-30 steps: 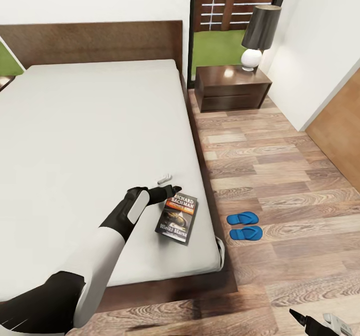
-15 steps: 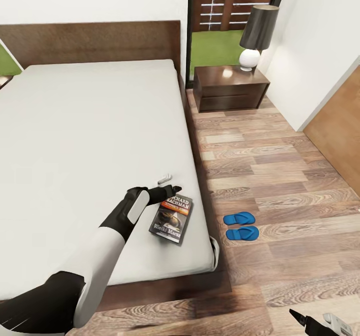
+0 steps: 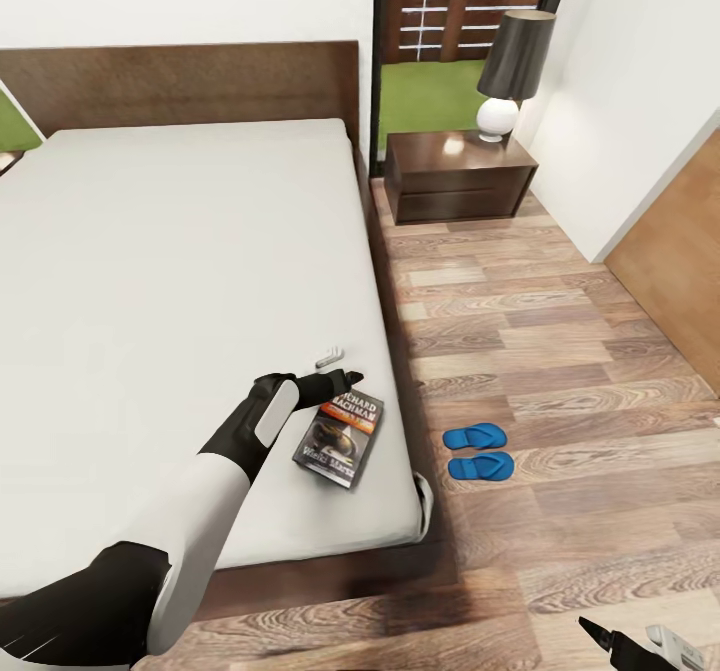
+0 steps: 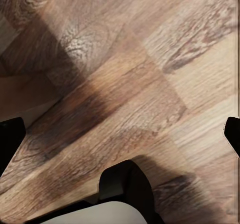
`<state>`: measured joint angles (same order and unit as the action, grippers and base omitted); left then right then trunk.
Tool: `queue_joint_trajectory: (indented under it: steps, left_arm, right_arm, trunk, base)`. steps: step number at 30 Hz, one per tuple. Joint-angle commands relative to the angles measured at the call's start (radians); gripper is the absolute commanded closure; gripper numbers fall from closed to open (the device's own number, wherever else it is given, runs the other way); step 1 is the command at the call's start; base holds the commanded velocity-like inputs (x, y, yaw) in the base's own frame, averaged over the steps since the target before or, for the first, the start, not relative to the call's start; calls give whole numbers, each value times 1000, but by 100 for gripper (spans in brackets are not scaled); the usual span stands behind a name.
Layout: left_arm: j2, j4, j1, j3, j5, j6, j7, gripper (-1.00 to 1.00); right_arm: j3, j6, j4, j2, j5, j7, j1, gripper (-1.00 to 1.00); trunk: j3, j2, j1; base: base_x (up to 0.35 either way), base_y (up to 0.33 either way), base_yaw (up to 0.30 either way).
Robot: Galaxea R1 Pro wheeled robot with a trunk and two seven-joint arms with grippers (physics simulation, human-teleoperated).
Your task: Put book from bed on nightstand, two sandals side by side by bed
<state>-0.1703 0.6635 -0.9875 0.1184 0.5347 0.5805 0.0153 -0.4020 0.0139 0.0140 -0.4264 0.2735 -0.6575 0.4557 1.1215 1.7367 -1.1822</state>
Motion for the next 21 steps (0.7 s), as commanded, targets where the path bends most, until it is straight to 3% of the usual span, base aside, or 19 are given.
queue_joint_trajectory:
  steps: [1, 21]
  left_arm:
    - [0, 1, 0, 0, -1, 4, 2, -100]
    - [0, 1, 0, 0, -1, 4, 2, -100]
  right_arm:
    - [5, 1, -2, 0, 9, -4, 1, -100]
    - [5, 1, -2, 0, 9, -4, 0, -100]
  trunk:
    - [1, 0, 0]
    - [1, 0, 0]
  base:
    - [0, -69, 0]
    - [0, -10, 0]
